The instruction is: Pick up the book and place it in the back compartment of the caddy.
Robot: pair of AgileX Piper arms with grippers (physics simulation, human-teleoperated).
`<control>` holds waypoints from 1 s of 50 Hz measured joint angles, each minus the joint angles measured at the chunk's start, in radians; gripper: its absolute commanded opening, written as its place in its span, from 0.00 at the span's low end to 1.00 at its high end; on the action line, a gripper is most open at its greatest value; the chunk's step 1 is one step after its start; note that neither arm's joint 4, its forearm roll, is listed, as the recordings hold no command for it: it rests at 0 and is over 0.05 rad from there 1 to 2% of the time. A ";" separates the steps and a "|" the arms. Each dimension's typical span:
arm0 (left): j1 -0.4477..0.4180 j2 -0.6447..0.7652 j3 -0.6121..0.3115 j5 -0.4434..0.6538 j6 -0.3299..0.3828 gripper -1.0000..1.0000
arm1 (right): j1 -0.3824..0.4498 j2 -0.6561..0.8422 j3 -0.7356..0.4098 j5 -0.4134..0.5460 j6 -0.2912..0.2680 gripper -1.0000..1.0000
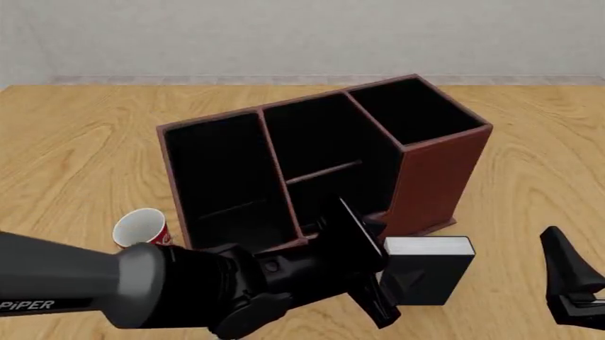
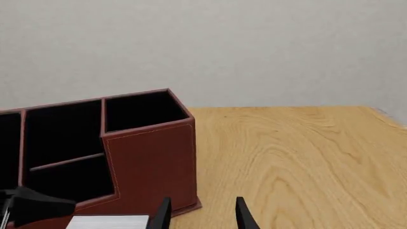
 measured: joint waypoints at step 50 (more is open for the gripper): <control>-0.031 0.123 -0.054 0.041 0.023 0.00 | 0.001 -0.002 0.000 0.002 0.000 1.00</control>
